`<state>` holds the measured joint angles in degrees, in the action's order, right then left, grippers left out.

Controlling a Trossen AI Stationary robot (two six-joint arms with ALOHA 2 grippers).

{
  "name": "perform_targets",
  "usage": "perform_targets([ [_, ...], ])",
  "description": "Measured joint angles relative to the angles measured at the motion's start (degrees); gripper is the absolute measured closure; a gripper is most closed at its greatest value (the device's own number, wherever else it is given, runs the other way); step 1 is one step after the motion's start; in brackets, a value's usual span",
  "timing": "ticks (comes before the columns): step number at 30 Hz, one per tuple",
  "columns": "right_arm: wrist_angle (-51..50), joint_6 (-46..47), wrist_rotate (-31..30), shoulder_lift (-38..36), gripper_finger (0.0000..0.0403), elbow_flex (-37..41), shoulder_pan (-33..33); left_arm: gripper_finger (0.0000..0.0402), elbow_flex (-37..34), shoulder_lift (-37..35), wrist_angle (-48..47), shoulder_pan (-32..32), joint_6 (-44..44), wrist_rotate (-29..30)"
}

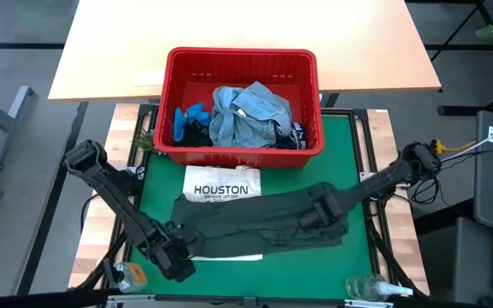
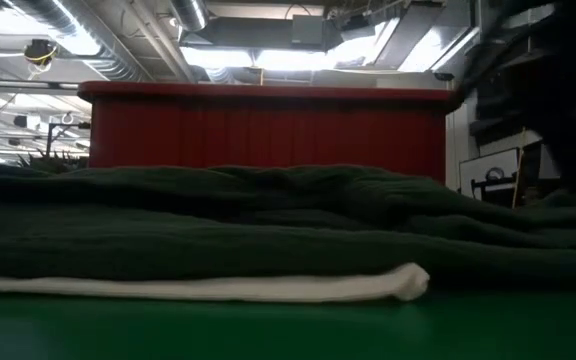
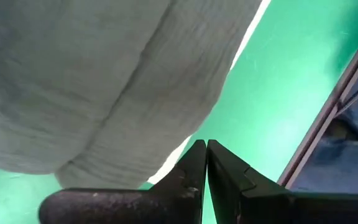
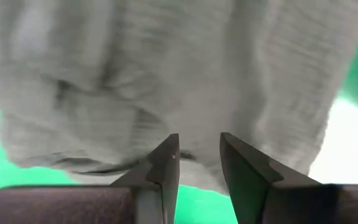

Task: Fold Laundry from Bin
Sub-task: Fold the green t-shirt

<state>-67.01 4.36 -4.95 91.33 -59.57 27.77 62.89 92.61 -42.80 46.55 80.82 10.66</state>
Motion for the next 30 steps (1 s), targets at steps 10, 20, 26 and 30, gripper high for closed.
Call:
perform_targets([
  [10,7.60,8.93,-1.97,0.00,0.0288,0.04,12.19,0.0390,0.00,6.43,-0.20,1.79,3.15,0.85],
  [20,15.00,9.53,-3.00,0.04,0.0288,0.08,13.07,0.0390,0.00,9.18,-2.30,1.51,3.11,-1.15],
  [26,14.71,11.03,-1.90,2.40,0.0288,0.09,13.09,0.0390,0.00,9.12,-5.01,2.08,3.10,-2.76],
  [30,14.54,11.52,-0.69,5.96,0.0288,0.09,13.09,0.0390,0.00,9.18,-6.66,2.68,3.10,-3.33],
])
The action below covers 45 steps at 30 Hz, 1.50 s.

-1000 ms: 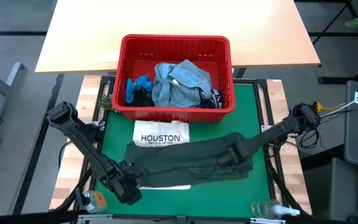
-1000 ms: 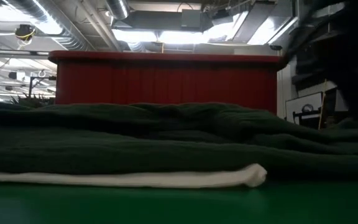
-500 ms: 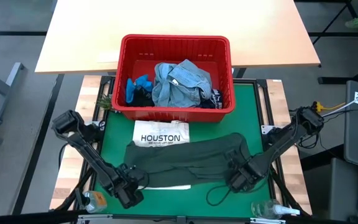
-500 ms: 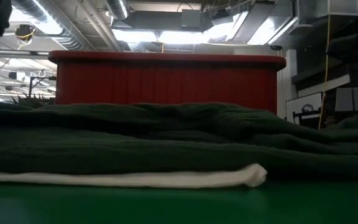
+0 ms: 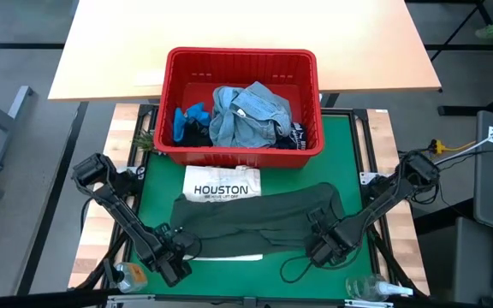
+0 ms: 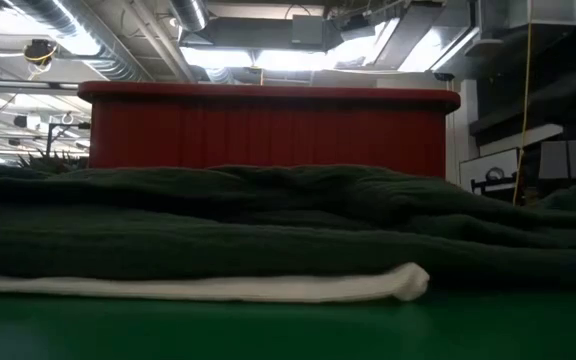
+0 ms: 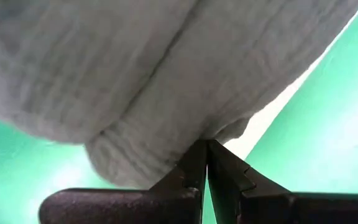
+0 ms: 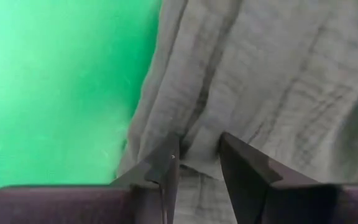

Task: Fold Laundry from Bin
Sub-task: Fold the green t-shirt

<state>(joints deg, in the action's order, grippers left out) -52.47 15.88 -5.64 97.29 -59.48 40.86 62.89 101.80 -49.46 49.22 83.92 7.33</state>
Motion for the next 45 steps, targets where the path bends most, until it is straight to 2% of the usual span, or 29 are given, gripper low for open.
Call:
perform_targets([
  [6,-0.10,-0.01,4.81,4.52,0.0288,-0.19,-0.01,0.0390,0.00,0.00,-2.55,0.74,-0.03,-3.76],
  [13,-2.19,-0.27,5.22,4.38,0.0288,-1.67,-0.02,0.0390,-0.07,-1.92,-4.49,0.87,-0.46,-7.95],
  [21,-6.69,-1.42,3.80,2.47,0.0288,-6.09,0.04,0.0390,-0.04,-10.03,-5.00,3.22,-0.48,-2.42],
  [25,-6.49,-2.93,3.71,2.41,0.0288,-7.33,0.04,0.0390,-0.04,-10.59,-5.15,3.80,0.56,1.75],
  [29,-6.21,-3.79,3.71,2.41,0.0288,-7.37,0.04,0.0386,-0.04,-10.60,-5.57,3.18,1.22,2.03],
  [33,-6.16,-3.89,3.73,2.39,0.0288,-7.37,0.04,0.0355,-0.04,-10.60,-5.53,2.74,1.53,2.23],
  [37,-6.15,-4.21,3.72,2.39,0.0288,-7.37,0.02,0.0298,-0.04,-10.60,-5.46,2.55,2.43,3.18],
  [42,-6.13,-4.33,3.69,2.39,0.0288,-7.38,0.00,0.0227,-0.89,-10.58,-4.74,2.55,10.91,8.57],
  [45,-6.12,-4.52,3.64,2.37,0.0288,-7.39,0.00,0.0199,-3.11,-10.58,-3.85,2.55,16.70,9.12],
])
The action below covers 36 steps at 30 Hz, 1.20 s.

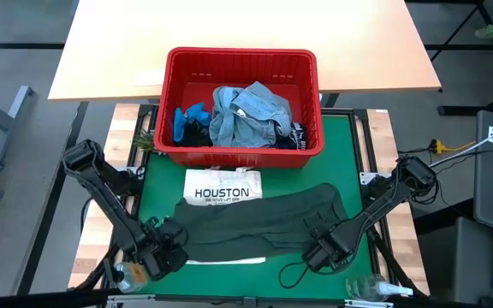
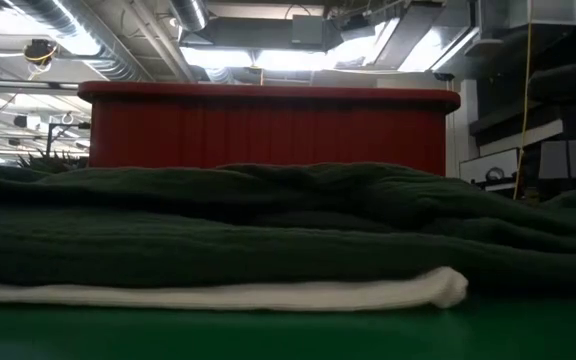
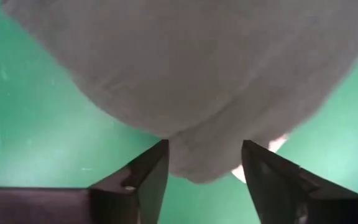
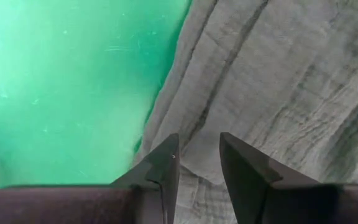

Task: Fold Laundry from Bin
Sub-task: Fold the green t-shirt

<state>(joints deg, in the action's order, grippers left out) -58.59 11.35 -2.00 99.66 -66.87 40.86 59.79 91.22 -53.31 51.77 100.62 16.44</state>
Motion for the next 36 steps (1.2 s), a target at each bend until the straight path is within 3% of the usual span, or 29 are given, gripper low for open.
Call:
perform_targets([
  [4,0.02,-1.16,-0.11,-0.03,0.0288,0.00,0.00,0.0183,-3.18,0.02,3.92,0.02,5.23,-0.46],
  [22,0.11,-1.29,-0.17,-0.05,0.0288,-0.02,0.00,0.0190,-16.04,-0.33,22.59,0.00,10.41,-4.18],
  [25,0.11,-1.27,-0.17,-0.05,0.0288,-0.02,0.00,0.0209,-15.95,-0.28,22.38,0.00,10.11,-4.43],
  [36,0.13,-1.22,0.03,-0.05,0.0288,-0.04,0.00,0.0341,-13.96,0.15,20.56,0.00,8.34,-5.73],
])
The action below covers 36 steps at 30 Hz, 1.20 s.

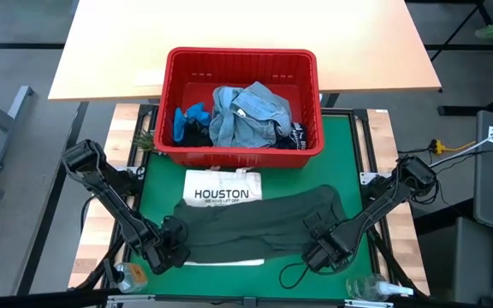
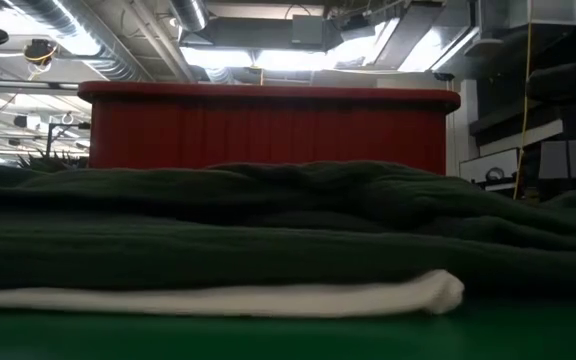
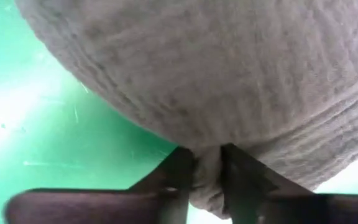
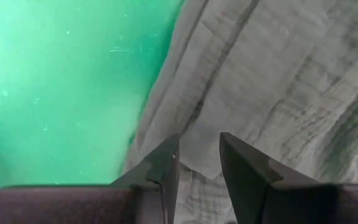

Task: Fold Laundry from Bin
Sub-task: Fold the green t-shirt

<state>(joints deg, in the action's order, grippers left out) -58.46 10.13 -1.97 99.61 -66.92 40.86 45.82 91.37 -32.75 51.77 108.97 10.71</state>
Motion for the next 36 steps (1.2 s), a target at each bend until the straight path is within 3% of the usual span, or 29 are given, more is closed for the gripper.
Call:
perform_targets([
  [5,-0.02,-0.04,0.01,0.00,0.0288,0.00,0.00,0.0394,0.11,-0.02,0.21,0.00,-0.02,-0.15],
  [14,-0.09,-0.11,0.03,0.00,0.0288,0.00,0.00,0.0397,0.11,-3.99,-0.56,0.02,-1.54,-0.35],
  [26,-0.13,-1.44,0.03,-0.02,0.0288,0.00,0.00,0.0398,0.11,-12.40,2.03,-1.68,-1.89,13.12],
  [36,-0.91,-1.46,0.03,-0.02,0.0288,-0.77,0.00,0.0399,0.13,-11.85,23.30,-11.59,-24.72,15.66],
])
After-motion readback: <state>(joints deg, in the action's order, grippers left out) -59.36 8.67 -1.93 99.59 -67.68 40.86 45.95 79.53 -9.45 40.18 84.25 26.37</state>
